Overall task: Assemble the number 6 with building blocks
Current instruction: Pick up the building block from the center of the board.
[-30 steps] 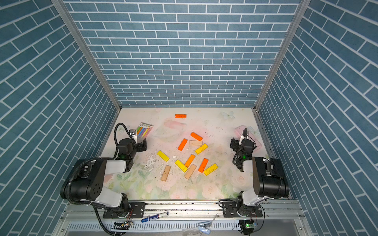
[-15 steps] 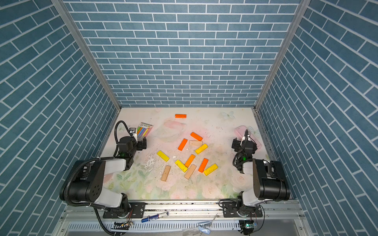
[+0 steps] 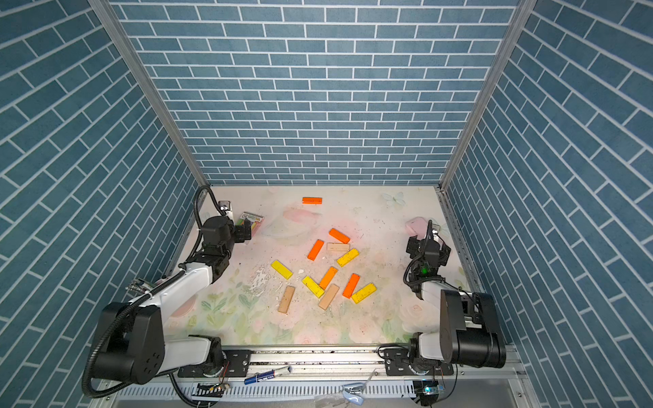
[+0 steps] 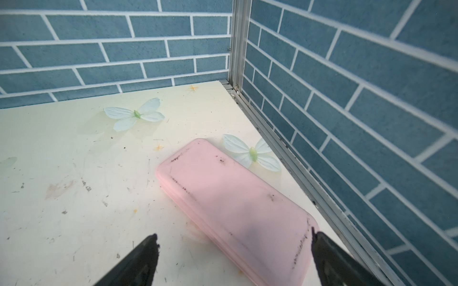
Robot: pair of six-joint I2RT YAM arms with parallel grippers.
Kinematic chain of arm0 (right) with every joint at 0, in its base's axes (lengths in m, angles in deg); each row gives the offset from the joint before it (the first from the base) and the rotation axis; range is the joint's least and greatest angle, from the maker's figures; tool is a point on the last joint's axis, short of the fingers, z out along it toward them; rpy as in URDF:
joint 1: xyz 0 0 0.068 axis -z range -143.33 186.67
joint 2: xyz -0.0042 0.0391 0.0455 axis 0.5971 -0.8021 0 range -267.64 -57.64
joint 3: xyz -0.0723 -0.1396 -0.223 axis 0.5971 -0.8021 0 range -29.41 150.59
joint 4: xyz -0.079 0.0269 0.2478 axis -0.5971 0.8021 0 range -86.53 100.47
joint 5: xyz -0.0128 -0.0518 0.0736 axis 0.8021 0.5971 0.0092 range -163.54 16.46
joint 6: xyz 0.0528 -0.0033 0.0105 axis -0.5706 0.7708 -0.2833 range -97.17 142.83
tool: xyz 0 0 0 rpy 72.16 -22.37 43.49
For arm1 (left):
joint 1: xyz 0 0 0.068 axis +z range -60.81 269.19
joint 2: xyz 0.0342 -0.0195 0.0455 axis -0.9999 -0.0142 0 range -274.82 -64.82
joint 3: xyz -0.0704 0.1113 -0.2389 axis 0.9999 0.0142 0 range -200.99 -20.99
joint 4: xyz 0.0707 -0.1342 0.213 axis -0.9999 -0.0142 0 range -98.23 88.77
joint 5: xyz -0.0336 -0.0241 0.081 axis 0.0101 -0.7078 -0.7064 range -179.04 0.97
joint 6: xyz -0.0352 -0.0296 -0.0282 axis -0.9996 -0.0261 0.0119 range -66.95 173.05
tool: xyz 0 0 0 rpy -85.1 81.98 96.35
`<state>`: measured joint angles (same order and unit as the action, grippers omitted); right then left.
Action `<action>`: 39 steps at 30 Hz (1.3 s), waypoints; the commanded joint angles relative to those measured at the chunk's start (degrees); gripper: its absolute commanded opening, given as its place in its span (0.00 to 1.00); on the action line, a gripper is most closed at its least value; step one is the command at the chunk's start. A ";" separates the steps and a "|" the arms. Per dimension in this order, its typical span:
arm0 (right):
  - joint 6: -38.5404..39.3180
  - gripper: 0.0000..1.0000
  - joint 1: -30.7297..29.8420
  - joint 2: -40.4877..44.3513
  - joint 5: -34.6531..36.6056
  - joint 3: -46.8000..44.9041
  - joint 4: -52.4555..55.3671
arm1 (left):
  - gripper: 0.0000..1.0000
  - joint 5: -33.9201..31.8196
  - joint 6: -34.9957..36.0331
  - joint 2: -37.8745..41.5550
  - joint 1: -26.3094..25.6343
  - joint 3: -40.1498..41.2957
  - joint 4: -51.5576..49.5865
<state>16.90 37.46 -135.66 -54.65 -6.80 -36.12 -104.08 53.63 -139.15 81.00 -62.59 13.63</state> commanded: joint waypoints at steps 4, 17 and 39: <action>-2.94 0.97 -0.21 4.54 2.40 3.25 7.76 | 0.99 0.48 -6.70 2.75 -0.94 -8.16 -20.21; -12.61 0.96 -1.49 12.90 -4.94 12.01 25.43 | 0.99 16.36 -10.55 5.18 -3.79 -14.84 -33.80; -19.58 0.90 -19.08 1.65 -11.16 29.45 54.49 | 0.99 28.71 -9.14 -2.85 -10.59 -20.86 -42.83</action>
<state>-0.33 20.81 -131.46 -64.05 20.76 11.77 -77.07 44.71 -141.14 71.17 -81.70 -26.68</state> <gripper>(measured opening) 0.900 0.994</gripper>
